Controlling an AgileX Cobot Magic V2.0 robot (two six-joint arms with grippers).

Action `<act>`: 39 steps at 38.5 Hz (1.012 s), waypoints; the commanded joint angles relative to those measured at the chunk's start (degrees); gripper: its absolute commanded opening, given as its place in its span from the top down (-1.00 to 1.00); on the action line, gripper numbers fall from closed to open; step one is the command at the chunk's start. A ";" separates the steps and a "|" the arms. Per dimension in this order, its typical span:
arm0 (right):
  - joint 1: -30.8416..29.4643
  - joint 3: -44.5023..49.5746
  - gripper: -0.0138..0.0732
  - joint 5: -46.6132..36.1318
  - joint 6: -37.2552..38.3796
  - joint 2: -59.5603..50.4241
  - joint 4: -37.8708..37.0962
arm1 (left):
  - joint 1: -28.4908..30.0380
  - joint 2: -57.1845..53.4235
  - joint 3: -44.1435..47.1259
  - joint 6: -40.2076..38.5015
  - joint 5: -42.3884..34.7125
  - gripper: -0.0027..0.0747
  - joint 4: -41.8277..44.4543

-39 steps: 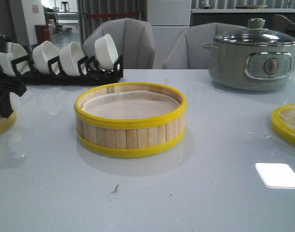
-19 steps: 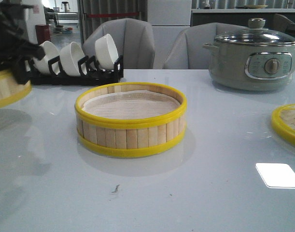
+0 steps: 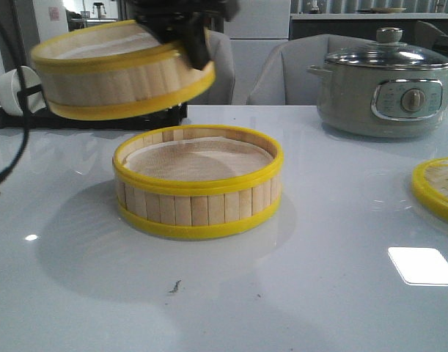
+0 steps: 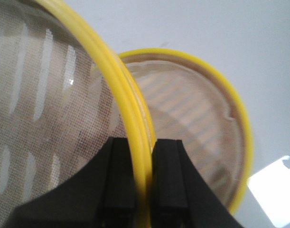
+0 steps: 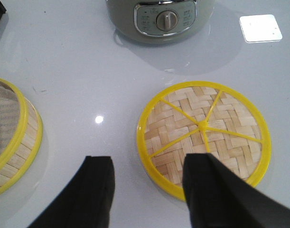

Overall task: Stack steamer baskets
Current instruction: 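Grasp the basket rim with the left gripper and lift it, then lower the basket onto the middle steamer basket and open the left gripper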

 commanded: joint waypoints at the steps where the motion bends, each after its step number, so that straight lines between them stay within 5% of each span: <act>1: -0.09 -2.11 -0.34 -4.74 -0.22 -0.53 0.04 | -4.02 -1.71 -2.33 0.10 -3.16 0.71 1.16; 11: -0.09 -2.11 -0.34 -4.67 -0.22 -0.53 0.04 | -8.95 3.32 -2.33 0.10 -3.35 0.71 1.04; 32: -0.09 -2.11 -0.34 -4.39 -0.22 -0.53 0.04 | -9.04 6.14 -2.33 0.10 -3.39 0.70 0.57; 39: -0.09 -2.11 -0.34 -4.39 -0.22 -0.53 0.04 | -9.04 6.14 -2.36 0.10 -3.39 0.31 1.79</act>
